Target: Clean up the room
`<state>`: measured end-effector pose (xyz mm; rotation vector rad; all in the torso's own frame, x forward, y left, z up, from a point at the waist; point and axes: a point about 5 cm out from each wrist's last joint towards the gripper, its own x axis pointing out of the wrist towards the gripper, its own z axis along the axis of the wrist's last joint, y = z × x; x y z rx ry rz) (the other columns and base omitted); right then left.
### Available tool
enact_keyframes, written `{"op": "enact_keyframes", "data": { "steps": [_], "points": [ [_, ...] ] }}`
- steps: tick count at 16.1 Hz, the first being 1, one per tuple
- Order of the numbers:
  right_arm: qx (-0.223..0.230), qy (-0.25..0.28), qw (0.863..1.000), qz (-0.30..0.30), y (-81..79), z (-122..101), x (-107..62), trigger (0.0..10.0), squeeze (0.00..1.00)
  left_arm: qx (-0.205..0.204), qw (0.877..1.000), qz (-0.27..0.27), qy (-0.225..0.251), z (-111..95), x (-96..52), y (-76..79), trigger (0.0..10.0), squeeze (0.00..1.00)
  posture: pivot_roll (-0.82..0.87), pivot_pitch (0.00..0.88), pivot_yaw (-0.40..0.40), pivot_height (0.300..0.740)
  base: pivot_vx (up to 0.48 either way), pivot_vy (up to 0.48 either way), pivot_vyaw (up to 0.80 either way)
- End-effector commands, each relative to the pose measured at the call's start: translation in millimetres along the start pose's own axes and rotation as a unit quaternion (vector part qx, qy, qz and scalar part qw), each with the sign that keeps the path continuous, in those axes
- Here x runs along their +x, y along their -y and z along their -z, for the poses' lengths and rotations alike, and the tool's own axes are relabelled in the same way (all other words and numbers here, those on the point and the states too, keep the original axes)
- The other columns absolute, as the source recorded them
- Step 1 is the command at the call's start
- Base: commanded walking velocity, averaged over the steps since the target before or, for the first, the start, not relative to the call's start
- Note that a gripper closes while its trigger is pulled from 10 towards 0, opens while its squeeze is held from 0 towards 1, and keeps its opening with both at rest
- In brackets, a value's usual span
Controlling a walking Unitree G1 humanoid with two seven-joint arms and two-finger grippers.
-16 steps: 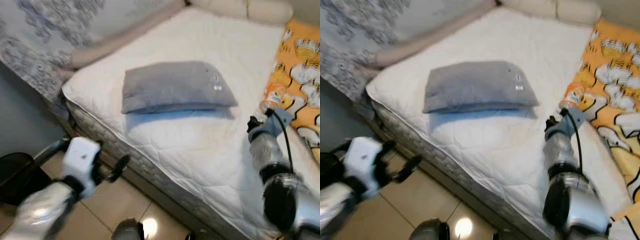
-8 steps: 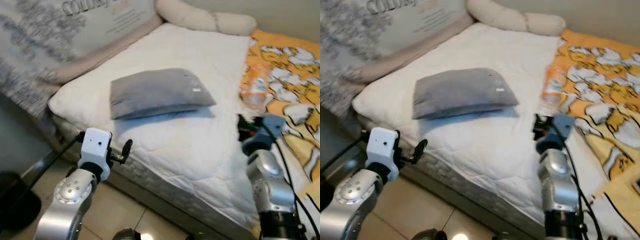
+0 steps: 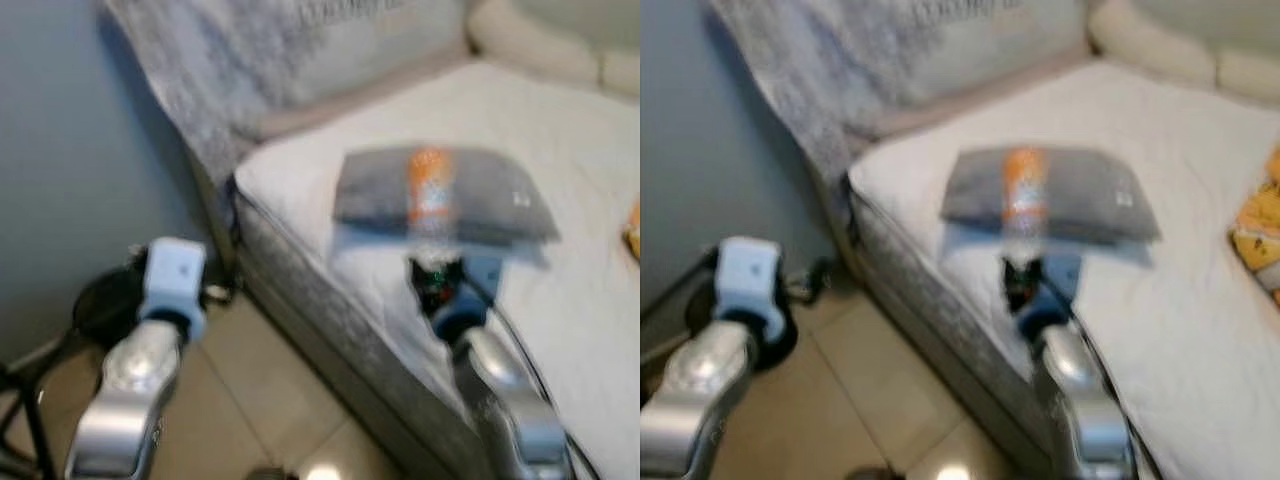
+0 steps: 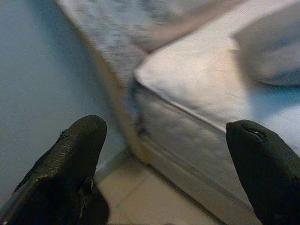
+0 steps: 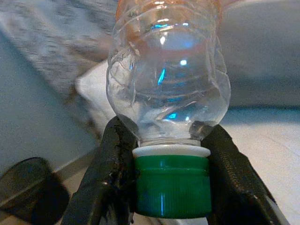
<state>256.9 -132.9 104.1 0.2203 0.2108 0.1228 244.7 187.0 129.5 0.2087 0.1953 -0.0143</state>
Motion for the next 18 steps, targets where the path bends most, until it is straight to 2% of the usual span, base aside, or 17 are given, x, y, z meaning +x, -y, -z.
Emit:
{"op": "enact_keyframes", "data": {
  "steps": [1,2,4,8,12,14,18],
  "points": [
    [-0.002,0.012,1.000,-0.002,1.6,-8.9,1.8,10.0,0.00,0.001,1.000,-0.005,0.003,-1.0,0.6,0.5,10.0,0.00,-0.05,0.000,0.053,0.740,0.000,0.000,0.80],
    [-0.004,-0.006,1.000,-0.007,3.2,-3.5,3.0,10.0,0.00,0.025,1.000,-0.018,0.001,2.5,6.0,2.2,10.0,0.00,-0.03,0.000,0.045,0.740,0.000,0.000,0.80],
    [0.007,-0.031,0.999,-0.017,1.5,-1.1,5.6,10.0,0.00,-0.028,0.999,-0.012,0.007,-4.2,9.3,2.4,10.0,0.00,-0.04,0.000,0.067,0.740,0.000,0.000,0.80],
    [-0.004,-0.036,0.999,-0.009,2.9,-4.2,12.4,10.0,0.00,-0.049,0.999,-0.004,0.008,-3.7,14.5,2.9,10.0,0.00,-0.04,0.000,0.065,0.740,0.000,0.000,0.80],
    [-0.010,-0.050,0.999,0.006,11.9,-2.9,12.2,10.0,0.00,-0.021,1.000,-0.018,0.012,-1.2,16.2,0.5,10.0,0.00,-0.02,0.000,0.035,0.740,0.000,0.000,0.80],
    [-0.019,-0.051,0.998,0.006,13.5,-4.9,13.1,10.0,0.00,-0.018,0.999,-0.009,0.027,-3.6,17.4,3.1,10.0,0.00,-0.05,0.000,0.046,0.740,0.000,0.000,0.80],
    [-0.014,-0.040,0.999,0.008,15.4,-14.2,19.4,10.0,0.00,-0.017,0.998,0.026,0.047,-7.4,21.0,15.7,10.0,0.00,-0.04,0.000,0.036,0.740,0.000,0.000,0.00]
  ]
}}
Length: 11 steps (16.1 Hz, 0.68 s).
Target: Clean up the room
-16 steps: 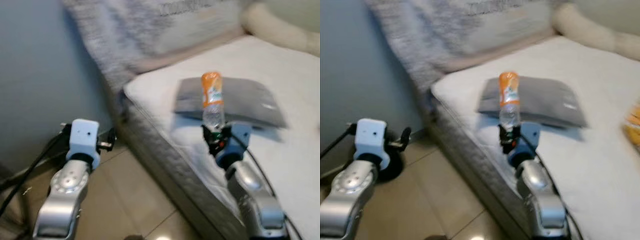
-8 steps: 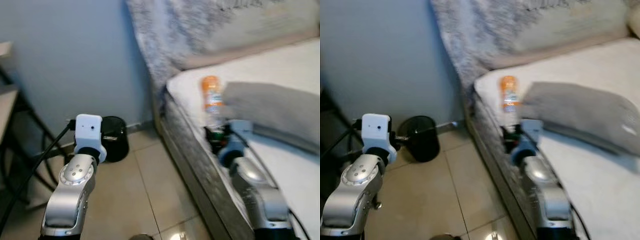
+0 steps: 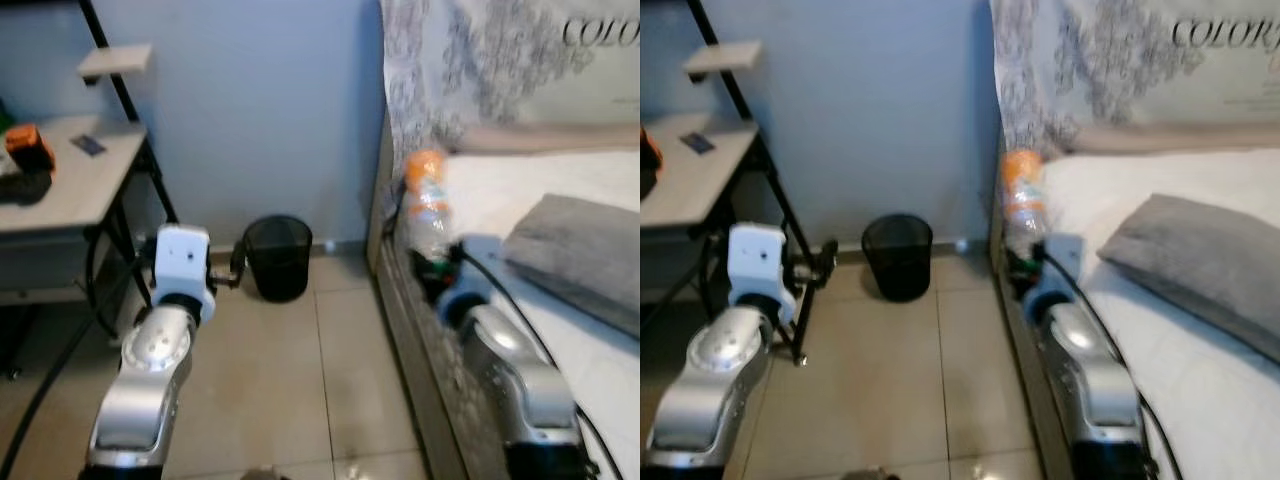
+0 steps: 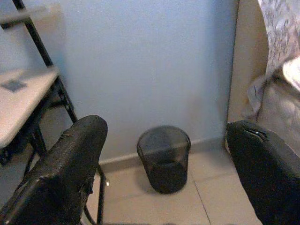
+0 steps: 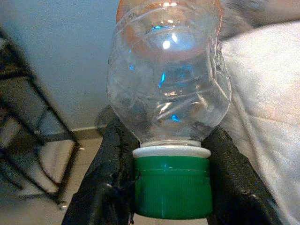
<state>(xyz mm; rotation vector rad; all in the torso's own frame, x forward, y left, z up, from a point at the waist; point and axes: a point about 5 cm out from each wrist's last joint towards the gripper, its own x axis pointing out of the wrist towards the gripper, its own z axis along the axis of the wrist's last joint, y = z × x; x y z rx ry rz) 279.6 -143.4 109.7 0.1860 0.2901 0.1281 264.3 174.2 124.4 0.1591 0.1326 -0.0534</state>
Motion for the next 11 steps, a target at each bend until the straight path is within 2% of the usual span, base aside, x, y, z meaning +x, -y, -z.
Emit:
{"op": "enact_keyframes", "data": {
  "steps": [1,5,7,10,11],
  "points": [
    [-0.001,0.004,1.000,0.008,4.3,-2.3,1.8,10.0,0.00,0.005,1.000,0.012,0.016,-6.5,2.5,2.4,10.0,0.00,-0.03,0.000,0.038,0.740,0.281,0.000,0.00],
    [-0.006,-0.004,1.000,-0.004,-3.0,1.9,3.9,10.0,0.00,0.011,1.000,0.009,0.021,-12.4,5.6,-4.6,10.0,0.00,0.01,0.000,0.025,0.740,0.312,0.000,0.00],
    [-0.007,-0.018,1.000,-0.007,-4.3,8.8,4.4,10.0,0.00,0.012,1.000,-0.009,0.006,-9.2,7.6,-10.4,10.0,0.00,0.01,0.000,0.027,0.740,0.328,0.000,0.00],
    [-0.031,-0.015,0.999,-0.001,-3.9,5.7,6.6,10.0,0.00,0.010,1.000,0.002,0.010,-11.8,8.6,-8.3,10.0,0.00,0.01,0.000,0.035,0.740,0.334,0.000,0.60],
    [-0.027,-0.015,1.000,0.001,-3.5,6.1,6.7,10.0,0.00,0.010,1.000,0.002,0.009,-11.5,8.6,-8.0,10.0,0.00,0.01,0.000,0.034,0.740,0.334,0.000,0.00]
  ]
}}
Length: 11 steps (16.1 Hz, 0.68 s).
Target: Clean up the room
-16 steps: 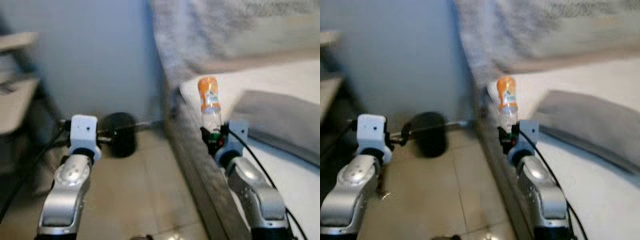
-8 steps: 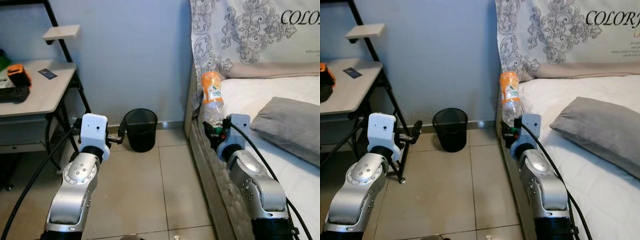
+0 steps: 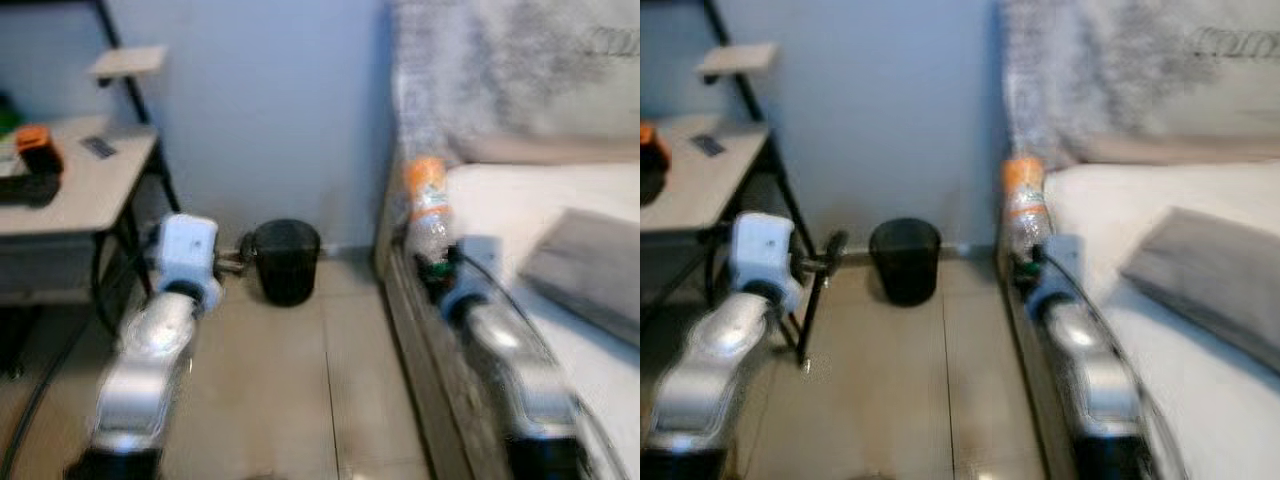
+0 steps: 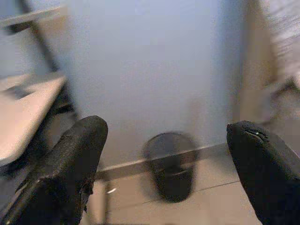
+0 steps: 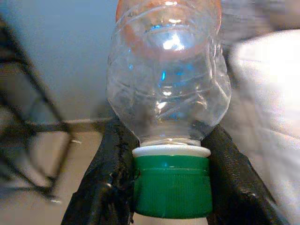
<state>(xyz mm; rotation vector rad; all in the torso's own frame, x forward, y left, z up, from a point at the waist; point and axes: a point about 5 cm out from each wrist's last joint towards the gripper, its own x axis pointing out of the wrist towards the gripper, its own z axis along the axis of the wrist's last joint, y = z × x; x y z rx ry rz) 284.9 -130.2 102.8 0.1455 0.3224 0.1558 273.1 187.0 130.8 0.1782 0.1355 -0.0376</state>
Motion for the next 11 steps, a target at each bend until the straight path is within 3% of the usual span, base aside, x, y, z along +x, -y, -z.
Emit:
{"op": "enact_keyframes", "data": {
  "steps": [1,11],
  "points": [
    [-0.006,0.004,1.000,0.013,8.2,-0.1,-2.3,10.0,0.00,0.002,1.000,0.011,0.009,-5.4,1.2,6.7,10.0,0.00,0.01,0.000,0.034,0.740,0.337,0.000,0.00],
    [-0.011,0.006,1.000,0.014,8.7,1.2,-3.2,10.0,0.00,0.005,1.000,0.018,0.004,-4.4,-0.6,7.8,10.0,0.00,0.01,0.000,0.034,0.740,0.348,0.000,0.00]
  ]
}}
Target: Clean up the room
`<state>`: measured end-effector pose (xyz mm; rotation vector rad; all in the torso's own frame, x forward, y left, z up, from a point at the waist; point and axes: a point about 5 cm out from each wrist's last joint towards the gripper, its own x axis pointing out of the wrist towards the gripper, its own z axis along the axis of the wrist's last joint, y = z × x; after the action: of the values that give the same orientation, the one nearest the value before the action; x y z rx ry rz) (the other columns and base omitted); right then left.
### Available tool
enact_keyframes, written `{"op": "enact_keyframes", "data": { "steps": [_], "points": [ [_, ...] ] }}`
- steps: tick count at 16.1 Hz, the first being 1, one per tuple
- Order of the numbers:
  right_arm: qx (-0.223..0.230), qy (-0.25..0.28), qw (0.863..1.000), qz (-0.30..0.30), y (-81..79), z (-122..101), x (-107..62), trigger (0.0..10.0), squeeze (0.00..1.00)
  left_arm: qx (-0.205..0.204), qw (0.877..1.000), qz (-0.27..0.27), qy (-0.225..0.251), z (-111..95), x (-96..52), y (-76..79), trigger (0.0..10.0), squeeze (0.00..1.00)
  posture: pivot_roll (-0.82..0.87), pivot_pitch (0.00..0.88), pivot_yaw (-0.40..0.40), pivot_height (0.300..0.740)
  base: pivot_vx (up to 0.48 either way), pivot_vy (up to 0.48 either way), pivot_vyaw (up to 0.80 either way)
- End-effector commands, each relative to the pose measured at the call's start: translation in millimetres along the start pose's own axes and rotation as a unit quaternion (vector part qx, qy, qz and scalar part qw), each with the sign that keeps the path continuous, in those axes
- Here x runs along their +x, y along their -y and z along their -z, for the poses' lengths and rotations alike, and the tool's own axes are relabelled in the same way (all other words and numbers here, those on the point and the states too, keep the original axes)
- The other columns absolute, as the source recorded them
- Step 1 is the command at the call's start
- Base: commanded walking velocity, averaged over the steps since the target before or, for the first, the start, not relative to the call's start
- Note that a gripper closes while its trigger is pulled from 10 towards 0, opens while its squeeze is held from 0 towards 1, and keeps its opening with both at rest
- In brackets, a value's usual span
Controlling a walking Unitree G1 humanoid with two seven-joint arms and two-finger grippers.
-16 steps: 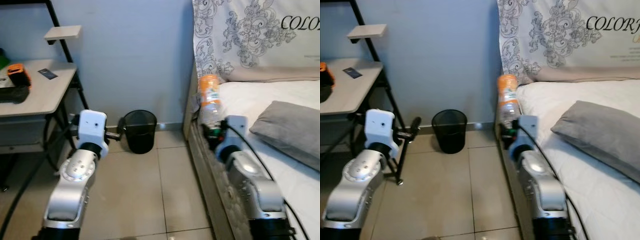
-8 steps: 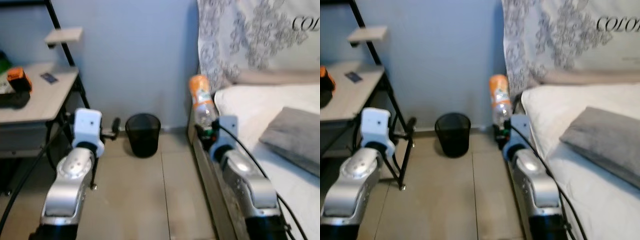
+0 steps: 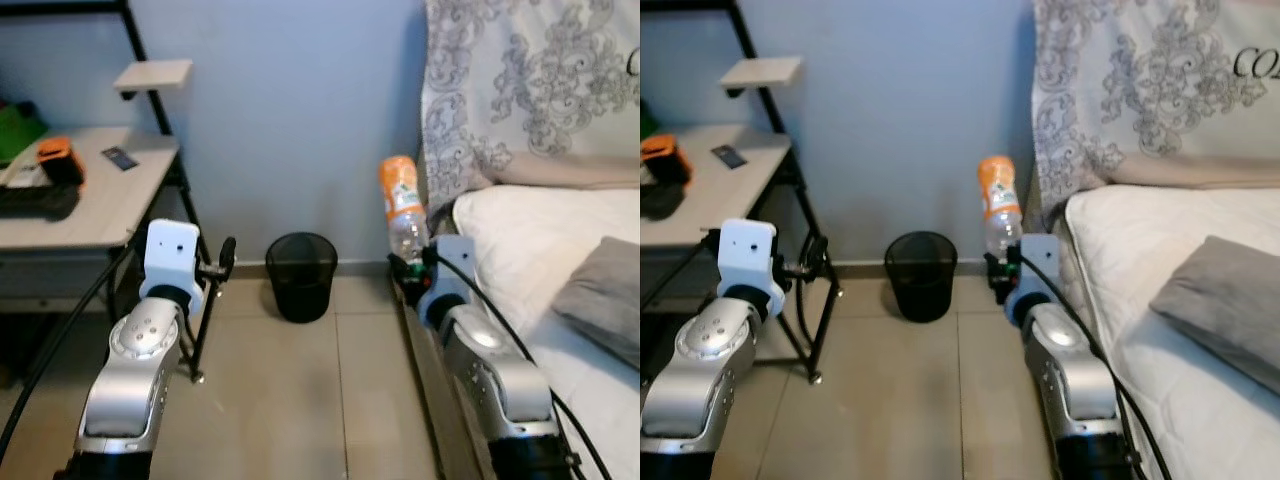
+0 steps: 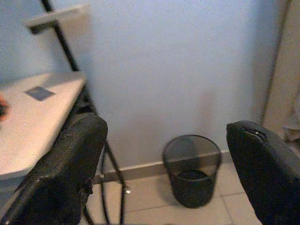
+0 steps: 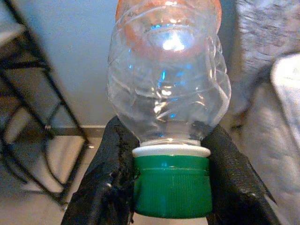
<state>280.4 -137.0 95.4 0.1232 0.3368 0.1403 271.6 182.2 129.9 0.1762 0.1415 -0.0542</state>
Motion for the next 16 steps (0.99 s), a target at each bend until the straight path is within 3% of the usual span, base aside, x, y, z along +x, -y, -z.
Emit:
{"op": "enact_keyframes", "data": {
  "steps": [1,9,16],
  "points": [
    [-0.001,0.013,1.000,0.004,1.6,-6.3,0.0,10.0,0.00,0.006,1.000,0.010,0.006,-4.6,0.6,3.0,10.0,0.00,0.01,0.000,0.034,0.740,0.349,0.000,0.00],
    [-0.007,0.044,0.999,-0.012,-2.7,-16.1,0.9,10.0,0.00,0.008,1.000,0.014,0.007,-5.0,0.4,3.3,10.0,0.00,0.01,0.000,0.036,0.740,0.347,0.000,0.00],
    [-0.012,0.032,0.999,-0.039,-8.5,-9.9,-1.7,10.0,0.00,0.006,1.000,0.019,0.004,-3.1,-0.9,5.2,10.0,0.00,0.01,0.000,0.039,0.740,0.349,0.000,0.00]
  ]
}}
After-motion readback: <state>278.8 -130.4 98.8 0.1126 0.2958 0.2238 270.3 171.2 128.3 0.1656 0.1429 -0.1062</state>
